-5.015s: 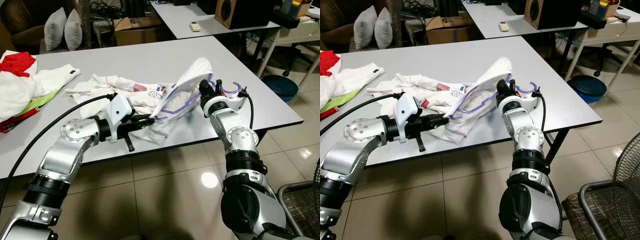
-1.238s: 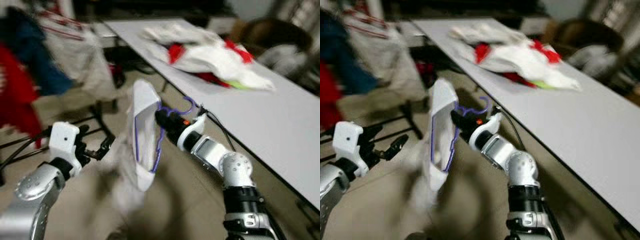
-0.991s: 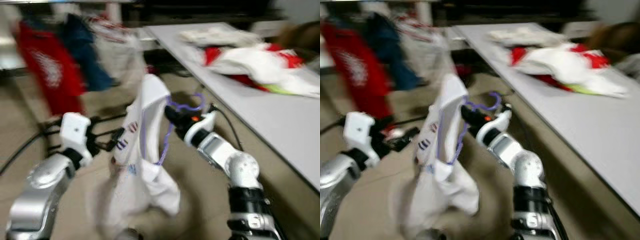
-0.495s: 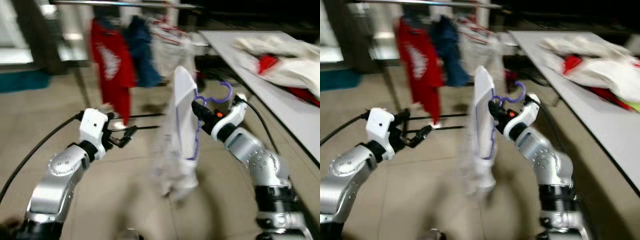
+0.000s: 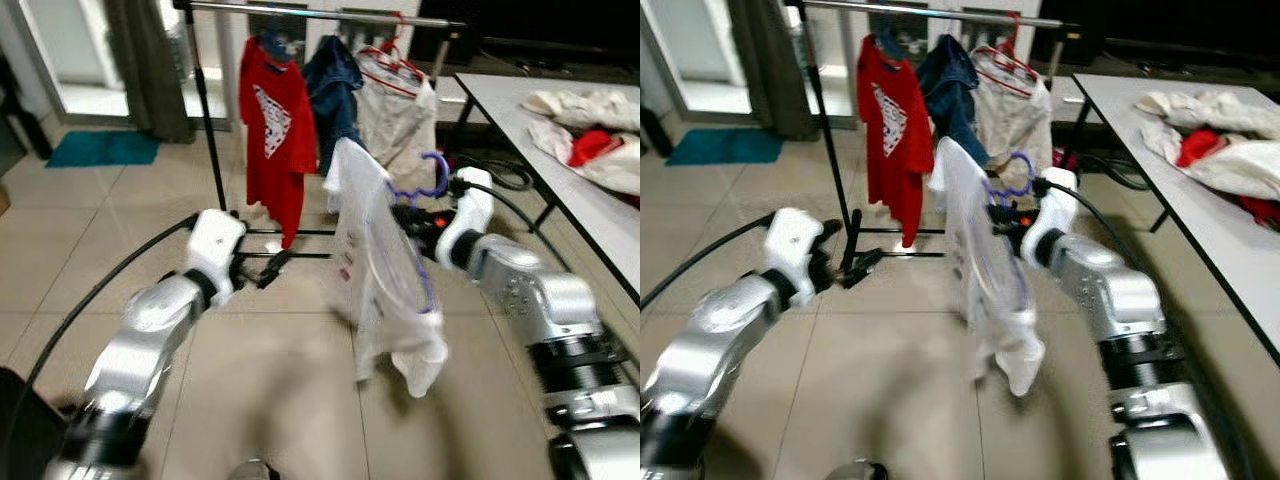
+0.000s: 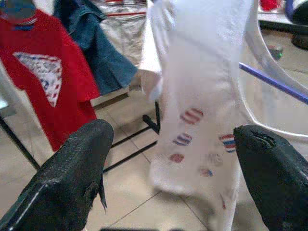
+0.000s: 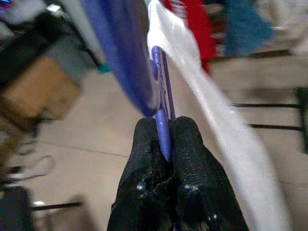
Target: Hang hanger
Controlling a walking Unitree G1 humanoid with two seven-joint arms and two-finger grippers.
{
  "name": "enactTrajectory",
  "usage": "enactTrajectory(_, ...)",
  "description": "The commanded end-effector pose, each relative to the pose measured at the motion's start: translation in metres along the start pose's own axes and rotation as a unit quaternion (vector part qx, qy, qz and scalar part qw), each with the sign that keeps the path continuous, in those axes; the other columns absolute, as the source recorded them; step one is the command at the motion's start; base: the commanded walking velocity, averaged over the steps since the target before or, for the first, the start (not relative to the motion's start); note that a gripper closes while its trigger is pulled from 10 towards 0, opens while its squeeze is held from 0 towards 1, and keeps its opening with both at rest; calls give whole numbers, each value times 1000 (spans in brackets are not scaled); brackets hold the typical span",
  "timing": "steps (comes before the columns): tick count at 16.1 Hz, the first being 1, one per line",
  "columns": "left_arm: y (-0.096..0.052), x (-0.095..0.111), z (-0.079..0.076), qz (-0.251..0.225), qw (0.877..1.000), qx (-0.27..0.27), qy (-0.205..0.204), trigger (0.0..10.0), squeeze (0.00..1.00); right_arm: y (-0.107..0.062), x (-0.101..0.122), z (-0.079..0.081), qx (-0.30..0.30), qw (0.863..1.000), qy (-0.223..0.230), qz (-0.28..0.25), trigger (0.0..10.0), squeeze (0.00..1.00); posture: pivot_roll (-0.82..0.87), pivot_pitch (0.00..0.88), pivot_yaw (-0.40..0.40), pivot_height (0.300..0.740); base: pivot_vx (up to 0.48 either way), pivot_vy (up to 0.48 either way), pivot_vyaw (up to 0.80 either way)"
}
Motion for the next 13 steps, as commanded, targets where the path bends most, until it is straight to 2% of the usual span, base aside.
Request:
enactTrajectory(1, 6, -8, -3, 21, 1000, 3, 4, 10000, 0, -6, 1, -9, -31, 999, -21, -18, 10000, 0, -106, 0, -3, 740, 0, 0, 0)
enactTrajectory(3, 3, -14, -3, 28, 999, 23, -29, 10000, 0, -16, -15, -12, -61, 997, -34, -31, 10000, 0, -107, 0, 5, 740, 0, 0, 0)
enactTrajectory(5, -3, -13, -6, 6, 997, 31, -63, 10000, 0, -25, -41, -5, -70, 997, -33, -31, 10000, 0, -130, 0, -3, 740, 0, 0, 0)
enactTrajectory(7, -4, -24, -8, 11, 996, 52, -69, 10000, 0, -30, -62, -4, -90, 995, -41, -13, 10000, 0, -137, 0, 19, 740, 0, 0, 0)
enactTrajectory(8, -2, -29, -10, 24, 996, 66, -61, 10000, 0, -33, -68, -4, -96, 995, -27, -21, 10000, 0, -124, 0, 14, 740, 0, 0, 0)
enactTrajectory(9, -2, -29, -8, 22, 993, 95, -59, 10000, 0, -41, -79, -12, -148, 988, -4, -50, 10000, 0, -123, 0, 6, 740, 0, 0, 0)
enactTrajectory(11, -4, -28, -3, 16, 990, 116, -79, 10000, 0, -48, -88, -13, -173, 982, 7, -72, 10000, 0, -127, 0, 32, 740, 124, 0, 0)
enactTrajectory(13, -1, -26, -5, 15, 992, 105, -75, 10000, 0, -53, -86, -8, -169, 981, -2, -89, 10000, 0, -133, 0, 44, 740, 324, 0, 0)
Point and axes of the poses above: a point about 5 cm out from each wrist's last joint towards the gripper, its own y axis pointing out of the wrist towards the gripper, its own x axis along the axis of the wrist's last joint, z = x × y, the point moved 2 cm from there along y, pointing out of the wrist towards the gripper, and after that the axes turned 12 degrees about y, right-handed, at the moved point
